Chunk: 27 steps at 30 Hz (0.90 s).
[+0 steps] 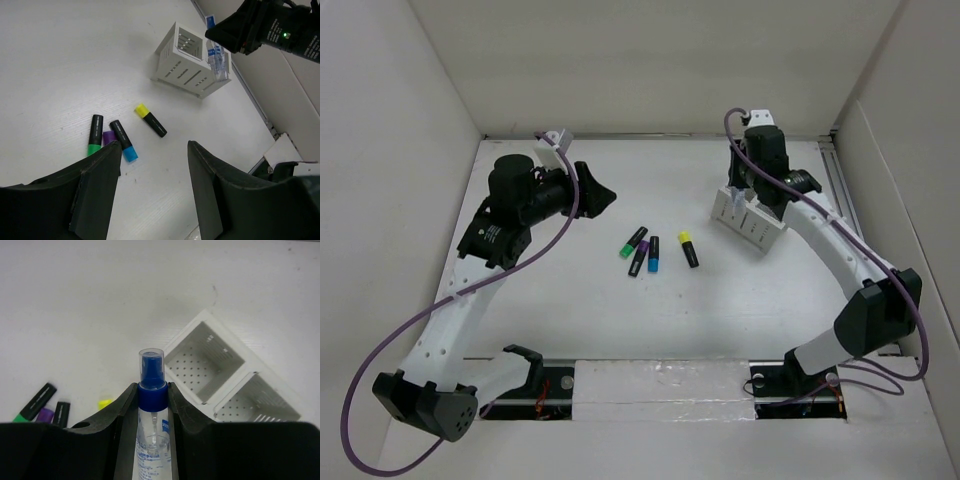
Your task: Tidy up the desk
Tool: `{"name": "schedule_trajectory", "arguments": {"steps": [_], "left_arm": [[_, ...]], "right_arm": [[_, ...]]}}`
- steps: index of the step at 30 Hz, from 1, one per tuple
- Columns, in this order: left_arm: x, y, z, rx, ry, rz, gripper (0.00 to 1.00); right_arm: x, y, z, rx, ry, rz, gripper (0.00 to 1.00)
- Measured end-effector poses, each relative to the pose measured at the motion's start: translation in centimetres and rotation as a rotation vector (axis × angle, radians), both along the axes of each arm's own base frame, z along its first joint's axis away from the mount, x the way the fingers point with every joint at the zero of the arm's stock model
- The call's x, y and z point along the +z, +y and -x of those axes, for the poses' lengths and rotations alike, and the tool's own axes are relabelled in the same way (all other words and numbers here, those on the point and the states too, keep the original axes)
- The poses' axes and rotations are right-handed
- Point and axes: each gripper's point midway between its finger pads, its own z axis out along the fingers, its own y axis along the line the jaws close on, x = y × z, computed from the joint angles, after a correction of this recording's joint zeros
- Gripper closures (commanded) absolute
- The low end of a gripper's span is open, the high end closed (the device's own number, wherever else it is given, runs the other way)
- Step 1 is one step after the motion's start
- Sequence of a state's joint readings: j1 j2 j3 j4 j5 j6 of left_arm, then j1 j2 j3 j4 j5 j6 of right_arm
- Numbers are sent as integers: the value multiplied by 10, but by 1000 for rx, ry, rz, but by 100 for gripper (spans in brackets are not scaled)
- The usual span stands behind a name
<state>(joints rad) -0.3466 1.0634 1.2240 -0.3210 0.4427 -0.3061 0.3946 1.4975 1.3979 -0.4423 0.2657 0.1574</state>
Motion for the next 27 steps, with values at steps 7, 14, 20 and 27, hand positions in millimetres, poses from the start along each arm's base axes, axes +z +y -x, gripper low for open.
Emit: {"name": "schedule_trajectory", "arguments": {"steps": [7, 14, 20, 27], "left_arm": [[2, -3, 3, -18, 3, 15, 49], [4, -2, 7, -22, -9, 16, 49], [2, -3, 1, -28, -9, -7, 49], [-2, -7, -14, -30, 2, -31, 49]], "right_arm": [[15, -49, -35, -131, -49, -3, 100], [13, -66, -62, -203, -79, -9, 100], [-7, -66, -89, -239, -71, -22, 100], [-37, -72, -102, -298, -38, -27, 100]]}}
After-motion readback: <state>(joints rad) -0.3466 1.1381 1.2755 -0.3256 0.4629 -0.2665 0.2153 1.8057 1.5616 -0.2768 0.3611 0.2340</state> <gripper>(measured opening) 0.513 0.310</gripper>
